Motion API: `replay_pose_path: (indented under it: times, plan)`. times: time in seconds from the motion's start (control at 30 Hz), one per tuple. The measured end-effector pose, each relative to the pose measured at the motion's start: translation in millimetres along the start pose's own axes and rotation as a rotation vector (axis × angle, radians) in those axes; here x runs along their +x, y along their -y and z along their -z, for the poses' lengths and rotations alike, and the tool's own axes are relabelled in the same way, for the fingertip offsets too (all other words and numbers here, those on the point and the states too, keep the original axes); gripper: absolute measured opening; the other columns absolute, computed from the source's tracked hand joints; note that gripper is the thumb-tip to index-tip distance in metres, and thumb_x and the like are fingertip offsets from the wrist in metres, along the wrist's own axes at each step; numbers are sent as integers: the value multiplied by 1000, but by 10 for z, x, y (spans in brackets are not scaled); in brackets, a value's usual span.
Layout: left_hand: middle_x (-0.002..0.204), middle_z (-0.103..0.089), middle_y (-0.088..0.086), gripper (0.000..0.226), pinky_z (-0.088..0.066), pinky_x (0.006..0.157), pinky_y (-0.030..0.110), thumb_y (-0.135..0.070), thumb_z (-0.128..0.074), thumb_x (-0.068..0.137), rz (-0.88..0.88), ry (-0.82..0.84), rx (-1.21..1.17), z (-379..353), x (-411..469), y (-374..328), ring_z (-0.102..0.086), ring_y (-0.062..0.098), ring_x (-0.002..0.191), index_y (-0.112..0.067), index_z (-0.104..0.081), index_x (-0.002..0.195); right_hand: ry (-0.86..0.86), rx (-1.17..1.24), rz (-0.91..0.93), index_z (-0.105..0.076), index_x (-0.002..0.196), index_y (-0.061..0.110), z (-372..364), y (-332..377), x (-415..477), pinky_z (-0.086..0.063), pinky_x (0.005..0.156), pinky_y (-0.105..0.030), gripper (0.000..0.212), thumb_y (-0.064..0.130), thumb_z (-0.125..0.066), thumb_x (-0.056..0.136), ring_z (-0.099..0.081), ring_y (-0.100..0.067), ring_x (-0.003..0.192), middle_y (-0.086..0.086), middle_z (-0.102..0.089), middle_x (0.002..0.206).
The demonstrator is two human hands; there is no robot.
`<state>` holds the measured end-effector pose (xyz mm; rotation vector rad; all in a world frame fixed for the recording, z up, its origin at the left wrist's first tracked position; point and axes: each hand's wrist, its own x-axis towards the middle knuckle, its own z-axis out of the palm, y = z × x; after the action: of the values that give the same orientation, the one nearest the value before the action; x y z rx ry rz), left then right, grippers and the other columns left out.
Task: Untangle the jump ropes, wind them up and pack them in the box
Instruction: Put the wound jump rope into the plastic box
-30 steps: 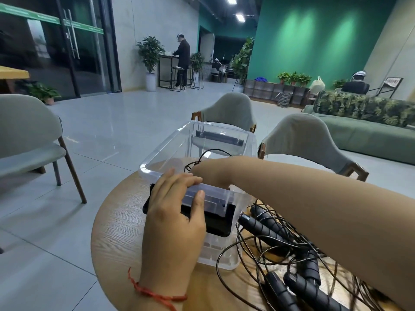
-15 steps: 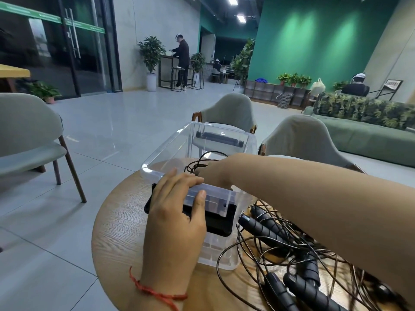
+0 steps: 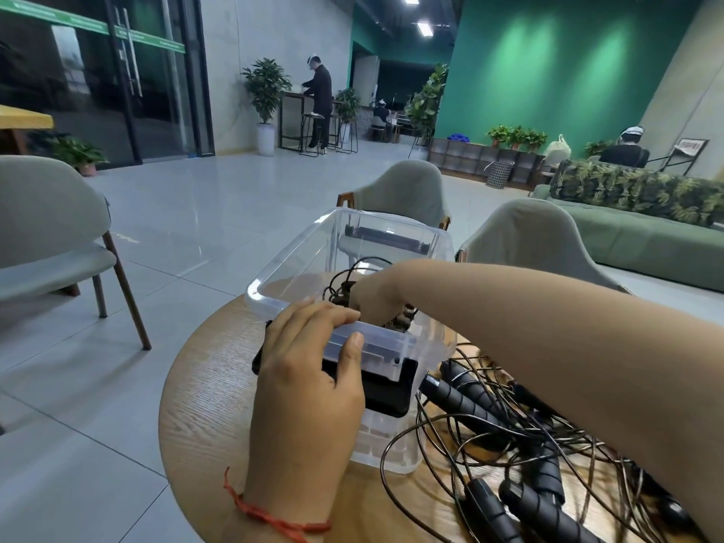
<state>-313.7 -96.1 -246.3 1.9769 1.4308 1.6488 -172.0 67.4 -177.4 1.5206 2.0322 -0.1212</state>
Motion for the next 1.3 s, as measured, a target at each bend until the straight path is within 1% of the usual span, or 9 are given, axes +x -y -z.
replay_pose_path:
  times: [0.23,0.43,0.63,0.73,0.9,1.0,1.13,1.2,1.3]
  plan:
    - [126,-63,-17,23,-39,108,23,-23,-71,97,6,12,10,-3,0,11,-45,3,137,-30,-72,119,-134,139,23,-48,128,20,-31,-28,138,-50,59,-30,34,26,-68,100,-71,-25,85,-9,-61,109]
    - [130,-63,-17,22,-35,110,21,-23,-70,98,5,3,-1,-24,-11,17,-39,-1,141,-28,-72,120,-46,-21,91,-48,148,13,-116,20,182,-40,87,-33,42,27,-56,109,-58,-26,119,-9,-60,135]
    - [127,-55,-26,24,-29,108,16,-21,-71,98,-7,-7,-1,-44,-10,13,-36,-4,141,-30,-71,120,-31,94,98,-64,125,19,14,-115,50,-38,59,-18,20,26,-53,110,-53,-3,71,10,-58,85]
    - [127,-57,-25,23,-36,110,22,-21,-71,98,-12,-11,-8,-41,-10,26,-37,-4,141,-28,-72,120,22,29,92,-60,101,26,5,-90,51,-39,64,-20,16,27,-49,112,-52,-6,75,9,-57,86]
    - [128,-58,-24,24,-28,110,11,-23,-70,98,-3,-7,0,-34,-4,14,-36,-5,142,-30,-72,121,-199,-25,104,-63,134,24,-55,-51,192,-47,86,-35,34,27,-60,101,-58,-24,111,-1,-59,128]
    - [129,-58,-23,25,-27,109,11,-22,-71,98,-4,-1,4,-32,-15,14,-37,-4,143,-30,-72,121,-303,-33,150,-70,125,22,-50,-37,145,-39,72,-26,26,21,-62,101,-58,-18,95,2,-61,113]
    - [128,-56,-24,25,-30,109,15,-21,-72,97,-11,-2,10,-40,-20,15,-40,1,143,-29,-72,121,-173,111,69,-62,84,26,-76,-42,178,-46,63,-26,20,15,-57,101,-70,-24,87,-3,-71,94]
    - [129,-59,-21,25,-29,109,14,-21,-72,97,-5,-1,8,-38,-20,17,-40,1,142,-29,-72,120,-104,188,19,-67,95,19,-78,-38,211,-51,64,-27,11,18,-60,103,-73,-24,86,-6,-73,98]
    - [132,-64,-14,24,-28,109,13,-21,-71,97,7,-2,5,-32,-20,13,-40,2,143,-28,-72,120,-7,271,-16,-67,131,11,-60,-40,225,-65,78,-31,28,22,-63,105,-79,-19,79,-10,-76,115]
